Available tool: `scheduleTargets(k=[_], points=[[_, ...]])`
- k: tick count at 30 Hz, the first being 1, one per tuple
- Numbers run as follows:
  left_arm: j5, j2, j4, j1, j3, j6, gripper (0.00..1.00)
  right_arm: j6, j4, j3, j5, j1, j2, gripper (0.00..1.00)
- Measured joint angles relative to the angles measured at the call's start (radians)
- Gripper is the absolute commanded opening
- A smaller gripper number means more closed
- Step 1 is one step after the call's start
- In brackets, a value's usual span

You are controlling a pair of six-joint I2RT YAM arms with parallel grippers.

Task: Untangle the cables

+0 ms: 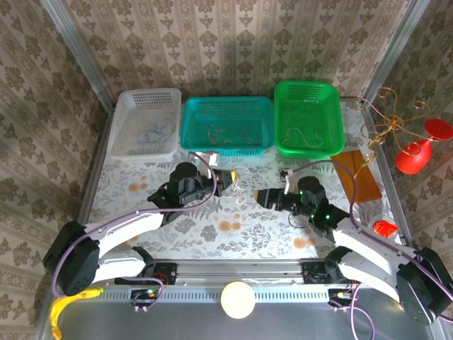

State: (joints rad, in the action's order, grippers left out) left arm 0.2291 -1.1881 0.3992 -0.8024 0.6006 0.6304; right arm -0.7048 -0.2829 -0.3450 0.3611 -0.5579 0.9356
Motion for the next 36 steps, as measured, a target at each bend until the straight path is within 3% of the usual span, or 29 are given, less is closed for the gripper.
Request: scheduleTargets(k=[10,25,30,34,36], points=[[-0.064,0.010,-0.063,0.000,0.013,0.150,0.00,0.085,-0.100,0.034,-0.123,-0.090,-0.011,0.65],[-0.128,0.023,-0.074,-0.056,0.057,0.235,0.00,0.183,-0.334,-0.171,-0.279,-0.219,0.371,0.67],[-0.148,0.036,-0.075,-0.080,0.063,0.245,0.00,0.179,-0.459,-0.176,-0.426,-0.225,0.509,0.54],[-0.162,0.064,-0.075,-0.087,0.063,0.256,0.00,0.166,-0.501,-0.176,-0.501,-0.224,0.599,0.23],[-0.167,0.080,-0.082,-0.087,0.069,0.257,0.00,0.154,-0.510,-0.175,-0.519,-0.224,0.623,0.18]])
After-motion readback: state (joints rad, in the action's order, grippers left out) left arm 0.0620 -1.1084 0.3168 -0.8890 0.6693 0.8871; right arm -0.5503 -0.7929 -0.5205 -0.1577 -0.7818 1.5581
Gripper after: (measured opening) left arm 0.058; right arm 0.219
